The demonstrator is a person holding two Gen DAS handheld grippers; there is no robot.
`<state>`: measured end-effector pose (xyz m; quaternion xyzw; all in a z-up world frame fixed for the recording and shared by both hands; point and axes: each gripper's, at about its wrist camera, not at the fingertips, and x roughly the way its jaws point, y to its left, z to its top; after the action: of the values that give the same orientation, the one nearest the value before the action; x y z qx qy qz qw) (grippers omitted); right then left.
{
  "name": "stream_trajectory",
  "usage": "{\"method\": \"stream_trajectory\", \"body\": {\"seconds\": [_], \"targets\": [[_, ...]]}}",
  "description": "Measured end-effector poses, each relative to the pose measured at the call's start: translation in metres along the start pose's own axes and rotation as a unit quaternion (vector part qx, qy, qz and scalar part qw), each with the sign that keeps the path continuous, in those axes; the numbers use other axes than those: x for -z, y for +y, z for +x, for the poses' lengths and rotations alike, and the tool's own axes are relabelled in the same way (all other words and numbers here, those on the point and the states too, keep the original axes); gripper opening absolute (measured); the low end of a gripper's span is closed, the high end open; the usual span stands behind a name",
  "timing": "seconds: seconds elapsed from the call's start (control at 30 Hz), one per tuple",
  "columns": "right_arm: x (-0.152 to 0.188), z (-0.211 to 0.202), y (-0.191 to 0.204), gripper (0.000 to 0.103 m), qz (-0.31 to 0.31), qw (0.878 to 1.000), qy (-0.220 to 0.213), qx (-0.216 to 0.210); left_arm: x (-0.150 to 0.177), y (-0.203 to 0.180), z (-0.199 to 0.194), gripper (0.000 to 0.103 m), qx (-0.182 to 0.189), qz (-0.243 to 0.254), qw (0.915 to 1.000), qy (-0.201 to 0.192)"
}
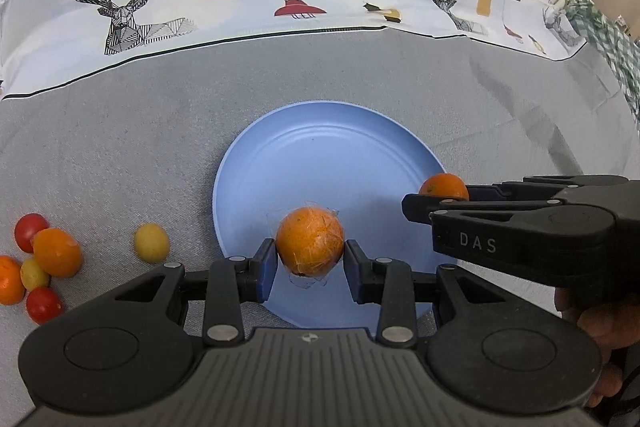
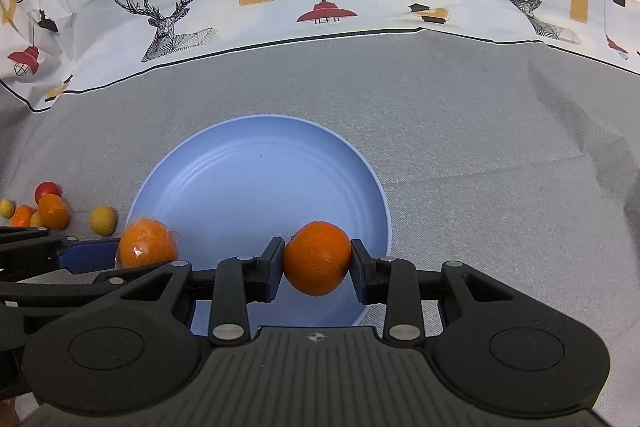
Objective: Organize fruits
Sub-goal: 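Open the left gripper over the plate while the right gripper releases its orange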
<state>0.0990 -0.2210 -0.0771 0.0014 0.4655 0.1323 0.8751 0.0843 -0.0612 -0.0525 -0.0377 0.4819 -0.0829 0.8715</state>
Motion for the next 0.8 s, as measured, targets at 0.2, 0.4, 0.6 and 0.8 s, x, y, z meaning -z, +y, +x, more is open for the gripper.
{"method": "stream_trajectory", "body": {"seconds": [0.2, 0.4, 0.6, 0.8], "targets": [[0.0010, 0.0014, 0.0019, 0.036, -0.003, 1.000, 0.002, 0.000, 0.0004, 0.0008, 0.0000, 0.040, 0.001, 0.000, 1.0000, 0.000], [-0.0007, 0.0013, 0.0016, 0.042, 0.001, 1.000, -0.001, 0.010, 0.0001, 0.0000, -0.0020, 0.044, -0.001, 0.003, 1.0000, -0.004], [-0.0013, 0.0006, 0.0015, 0.049, 0.000, 1.000, -0.004, 0.016, 0.0003, -0.0005, -0.0033, 0.044, -0.013, 0.003, 0.9999, -0.009], [-0.0014, -0.0003, 0.0029, 0.049, -0.006, 1.000, -0.009, 0.029, -0.0011, 0.0007, -0.0075, 0.044, -0.038, 0.002, 0.9988, -0.030]]}}
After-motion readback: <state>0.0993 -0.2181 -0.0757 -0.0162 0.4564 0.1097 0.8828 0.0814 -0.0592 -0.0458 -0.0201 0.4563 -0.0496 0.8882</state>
